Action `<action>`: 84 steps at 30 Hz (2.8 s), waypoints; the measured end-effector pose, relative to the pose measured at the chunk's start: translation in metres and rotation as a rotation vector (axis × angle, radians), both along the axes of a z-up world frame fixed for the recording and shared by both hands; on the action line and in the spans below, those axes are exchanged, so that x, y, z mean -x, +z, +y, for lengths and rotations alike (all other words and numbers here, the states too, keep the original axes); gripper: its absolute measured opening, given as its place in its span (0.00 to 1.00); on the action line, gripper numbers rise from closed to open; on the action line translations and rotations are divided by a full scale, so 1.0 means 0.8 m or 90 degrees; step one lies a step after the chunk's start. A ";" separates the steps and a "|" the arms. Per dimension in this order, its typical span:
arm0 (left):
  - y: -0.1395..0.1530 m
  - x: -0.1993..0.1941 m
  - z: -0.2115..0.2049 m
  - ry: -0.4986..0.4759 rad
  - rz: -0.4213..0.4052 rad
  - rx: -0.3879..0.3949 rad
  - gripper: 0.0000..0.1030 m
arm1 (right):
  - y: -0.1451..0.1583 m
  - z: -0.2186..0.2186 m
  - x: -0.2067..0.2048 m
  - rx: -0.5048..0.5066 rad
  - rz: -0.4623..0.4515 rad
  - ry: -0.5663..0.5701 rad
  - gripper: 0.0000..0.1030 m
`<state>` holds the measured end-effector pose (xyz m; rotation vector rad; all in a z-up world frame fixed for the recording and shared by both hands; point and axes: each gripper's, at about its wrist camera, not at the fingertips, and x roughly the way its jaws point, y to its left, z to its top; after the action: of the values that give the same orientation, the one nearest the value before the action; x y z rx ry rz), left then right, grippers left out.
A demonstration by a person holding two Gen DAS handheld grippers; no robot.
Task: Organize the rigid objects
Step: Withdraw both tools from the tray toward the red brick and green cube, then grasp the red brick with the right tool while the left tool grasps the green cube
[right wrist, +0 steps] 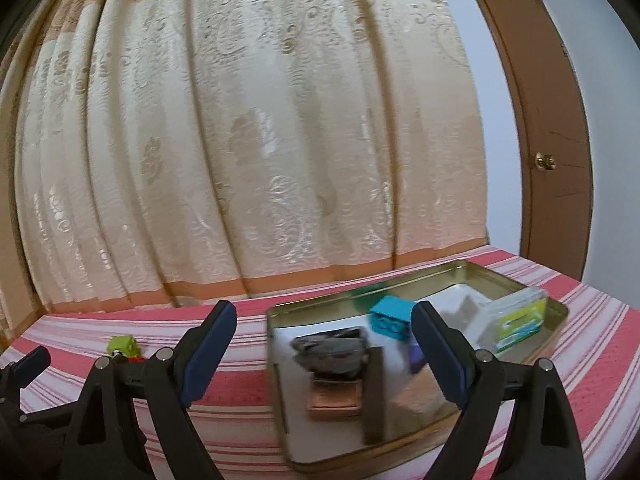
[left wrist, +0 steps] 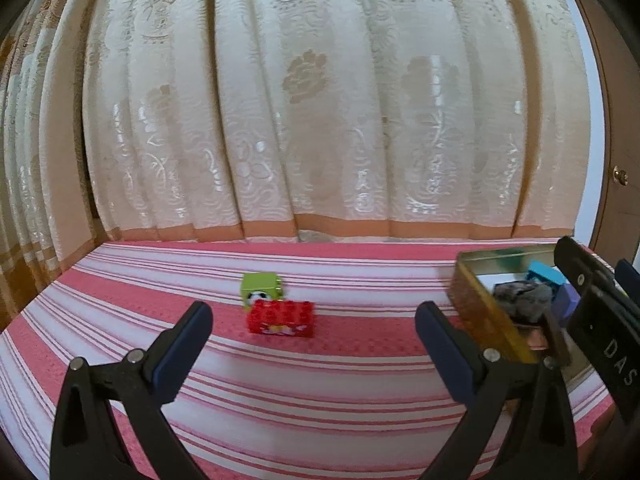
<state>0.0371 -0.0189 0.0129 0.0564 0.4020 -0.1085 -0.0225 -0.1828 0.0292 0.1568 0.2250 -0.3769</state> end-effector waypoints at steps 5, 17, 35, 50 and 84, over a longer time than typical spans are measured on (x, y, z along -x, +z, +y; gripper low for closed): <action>-0.001 -0.012 0.022 0.014 0.004 -0.005 0.99 | -0.002 0.019 -0.015 -0.001 0.012 0.014 0.88; -0.006 -0.057 0.102 0.105 0.038 -0.023 0.99 | -0.007 0.065 -0.060 0.001 0.054 0.062 0.88; -0.022 -0.112 0.194 0.208 0.106 -0.015 0.99 | -0.035 0.151 -0.182 -0.074 0.237 0.210 0.88; -0.026 -0.116 0.204 0.230 0.128 -0.013 0.99 | -0.075 0.199 -0.241 -0.108 0.380 0.262 0.66; -0.069 -0.231 0.066 0.018 0.308 0.070 0.42 | -0.020 0.103 -0.199 0.019 0.166 0.079 0.66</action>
<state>0.2218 0.0337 -0.0420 -0.0859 0.8792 -0.1164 0.1363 -0.1006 0.0135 0.0634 0.4833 -0.2766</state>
